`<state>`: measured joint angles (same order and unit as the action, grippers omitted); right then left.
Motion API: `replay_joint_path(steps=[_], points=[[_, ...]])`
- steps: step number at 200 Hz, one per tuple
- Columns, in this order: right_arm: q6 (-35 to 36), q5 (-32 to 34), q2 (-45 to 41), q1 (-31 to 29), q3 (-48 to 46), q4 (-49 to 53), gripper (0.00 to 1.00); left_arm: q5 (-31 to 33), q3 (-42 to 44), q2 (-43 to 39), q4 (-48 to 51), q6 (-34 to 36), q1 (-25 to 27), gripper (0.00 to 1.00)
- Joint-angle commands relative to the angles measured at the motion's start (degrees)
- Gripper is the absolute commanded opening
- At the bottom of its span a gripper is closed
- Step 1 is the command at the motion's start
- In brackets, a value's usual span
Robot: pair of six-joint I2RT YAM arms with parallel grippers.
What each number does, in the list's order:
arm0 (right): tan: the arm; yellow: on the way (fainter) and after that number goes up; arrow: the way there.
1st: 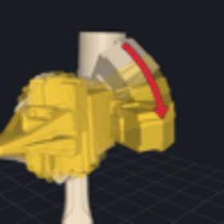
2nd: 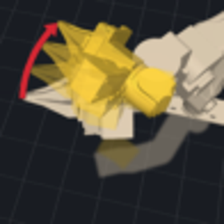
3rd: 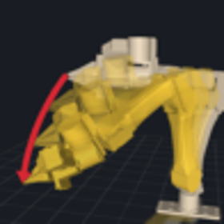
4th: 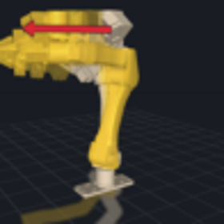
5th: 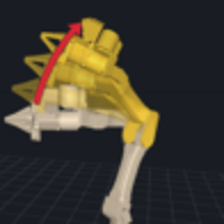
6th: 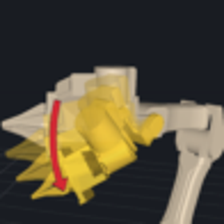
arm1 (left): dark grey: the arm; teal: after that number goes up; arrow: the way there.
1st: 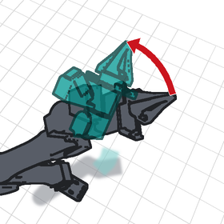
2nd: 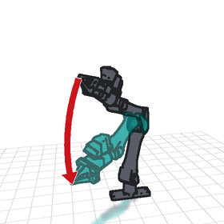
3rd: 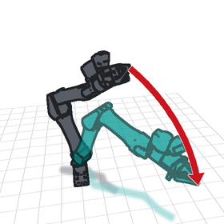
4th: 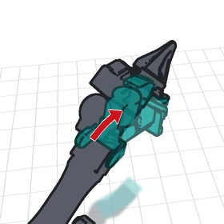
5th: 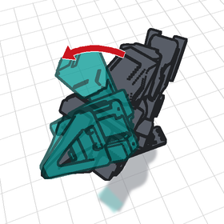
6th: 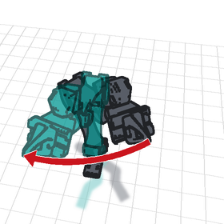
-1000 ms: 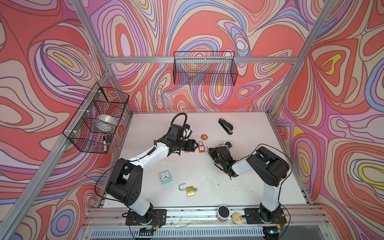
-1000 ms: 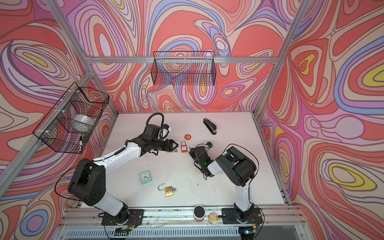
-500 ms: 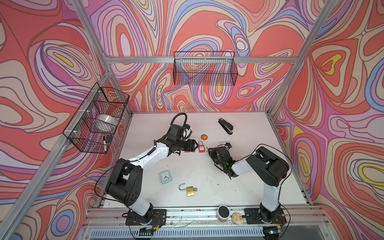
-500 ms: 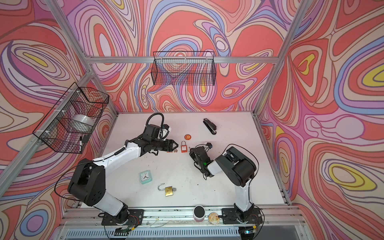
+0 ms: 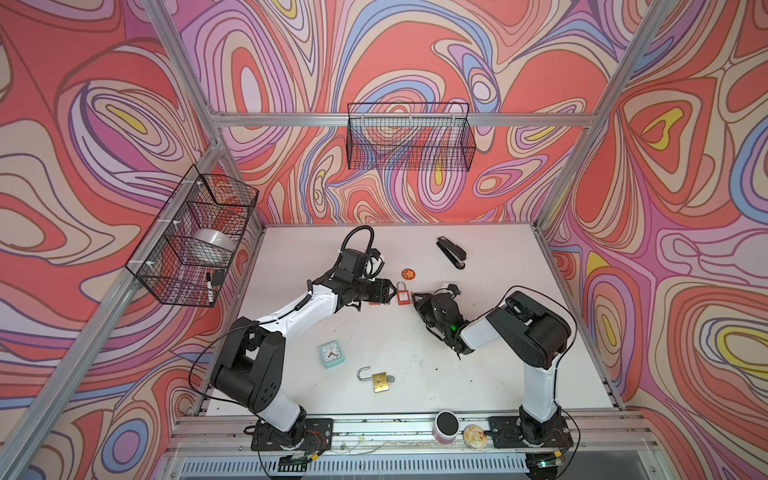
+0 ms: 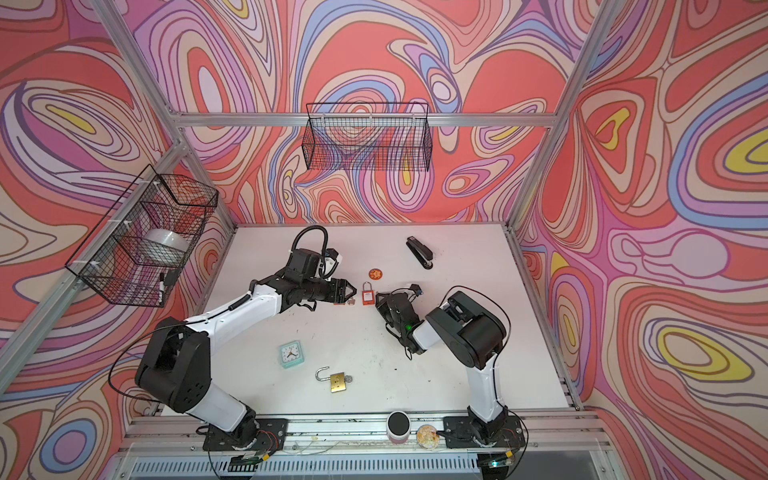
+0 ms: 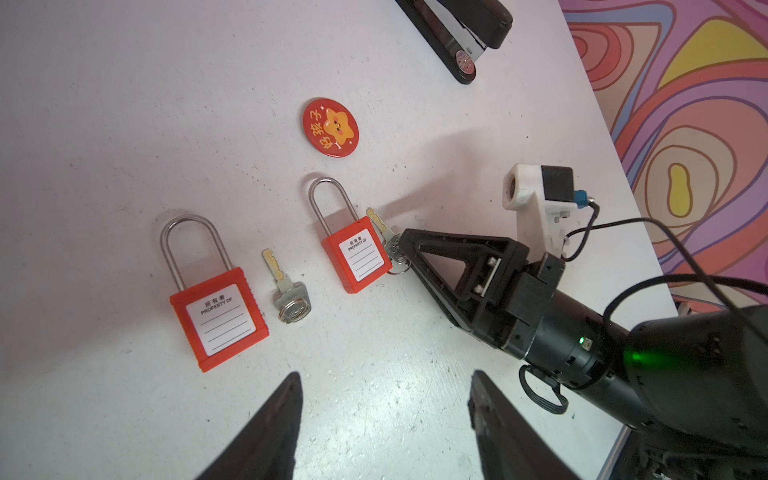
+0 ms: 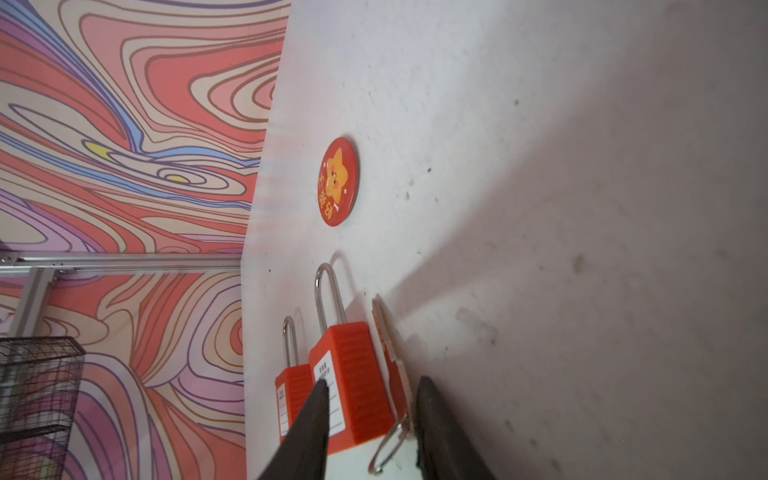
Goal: Lock with the key
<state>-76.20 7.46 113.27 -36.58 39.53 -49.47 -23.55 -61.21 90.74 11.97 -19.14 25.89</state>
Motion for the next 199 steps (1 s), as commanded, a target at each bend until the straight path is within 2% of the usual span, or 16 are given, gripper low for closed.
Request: replay_joint_path(steps=[1, 54, 122, 138, 157, 177, 199], points=[[-0.35, 0.3, -1.29, -0.43, -0.58, 4.01, 0.45, 0.04, 0.08, -1.77, 1.22, -0.18, 0.26, 0.65], [-2.16, -0.75, -4.75, -0.35, -1.18, 11.02, 0.55, 0.43, -0.72, -1.64, 2.19, -0.14, 0.21, 0.65], [8.11, 1.15, -14.43, -0.35, -0.41, 21.61, 0.62, -1.28, -1.46, -1.51, 4.36, -0.88, -0.74, 0.66], [14.64, 1.28, -16.74, -0.34, -0.42, 22.62, 0.62, -1.95, -1.07, -1.77, 4.07, -1.83, -1.44, 0.67], [28.53, 1.21, -20.26, -0.34, 0.97, 27.48, 0.61, -4.8, -0.09, -1.88, 3.6, -5.04, -3.91, 0.66], [42.52, 1.97, -24.26, -0.36, 2.49, 34.0, 0.62, -7.87, 2.62, -2.68, -0.99, -8.27, -6.89, 0.67], [58.09, -4.15, -27.46, -0.34, 3.1, 36.54, 0.63, -7.69, 3.64, -3.68, -0.97, -7.58, -8.56, 0.67]])
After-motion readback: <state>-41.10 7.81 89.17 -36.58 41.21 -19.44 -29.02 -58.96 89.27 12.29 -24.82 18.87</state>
